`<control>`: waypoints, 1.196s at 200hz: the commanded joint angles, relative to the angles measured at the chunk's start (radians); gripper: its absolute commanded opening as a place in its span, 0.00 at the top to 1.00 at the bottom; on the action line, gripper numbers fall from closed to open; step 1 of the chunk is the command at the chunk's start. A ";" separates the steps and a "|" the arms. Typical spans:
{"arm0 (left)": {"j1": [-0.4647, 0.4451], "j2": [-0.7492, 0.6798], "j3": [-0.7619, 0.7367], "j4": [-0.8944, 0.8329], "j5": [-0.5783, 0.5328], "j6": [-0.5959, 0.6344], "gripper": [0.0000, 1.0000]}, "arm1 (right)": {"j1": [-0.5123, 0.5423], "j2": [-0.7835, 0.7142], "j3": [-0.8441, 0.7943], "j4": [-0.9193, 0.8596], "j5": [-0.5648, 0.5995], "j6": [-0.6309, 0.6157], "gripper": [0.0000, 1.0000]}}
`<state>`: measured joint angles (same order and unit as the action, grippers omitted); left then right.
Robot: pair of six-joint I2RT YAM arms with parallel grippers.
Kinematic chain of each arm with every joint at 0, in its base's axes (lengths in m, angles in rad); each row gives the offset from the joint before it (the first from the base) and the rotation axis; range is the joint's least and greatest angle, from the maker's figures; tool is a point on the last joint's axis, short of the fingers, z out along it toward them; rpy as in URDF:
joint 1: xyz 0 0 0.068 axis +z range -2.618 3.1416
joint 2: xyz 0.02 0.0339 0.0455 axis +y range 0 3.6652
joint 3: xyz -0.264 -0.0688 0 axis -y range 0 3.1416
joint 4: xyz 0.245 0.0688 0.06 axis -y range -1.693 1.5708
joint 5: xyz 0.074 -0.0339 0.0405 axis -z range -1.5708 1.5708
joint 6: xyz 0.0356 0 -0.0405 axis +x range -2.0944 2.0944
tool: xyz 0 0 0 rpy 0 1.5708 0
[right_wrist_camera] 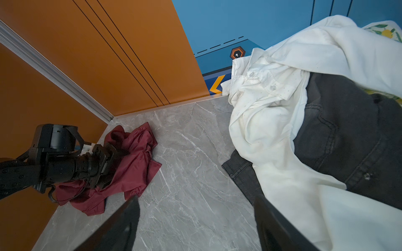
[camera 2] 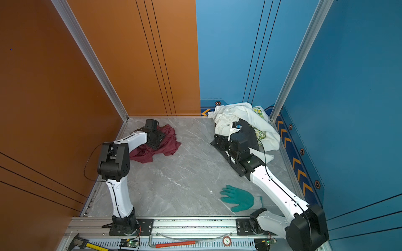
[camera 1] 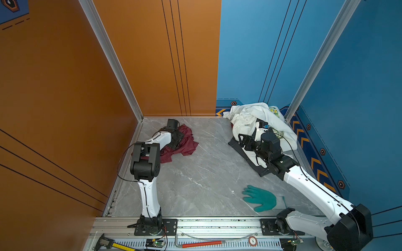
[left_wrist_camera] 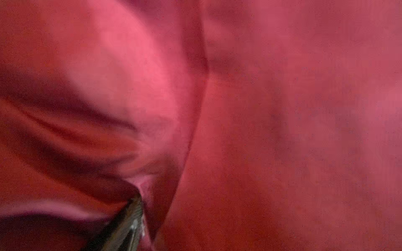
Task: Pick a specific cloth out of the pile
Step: 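Drag the maroon shirt with the left gripper toward the near corner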
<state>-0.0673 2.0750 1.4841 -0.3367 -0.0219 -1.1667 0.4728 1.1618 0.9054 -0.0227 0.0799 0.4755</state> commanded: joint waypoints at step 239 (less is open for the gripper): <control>-0.077 -0.137 0.361 -0.154 -0.231 0.462 0.02 | -0.082 -0.012 0.011 0.001 -0.034 -0.180 0.02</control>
<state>-0.1196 2.0182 1.8423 -0.4568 -0.2001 -0.9283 0.4194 1.2072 0.9226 -0.0086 0.0628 0.3447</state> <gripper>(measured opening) 0.979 0.958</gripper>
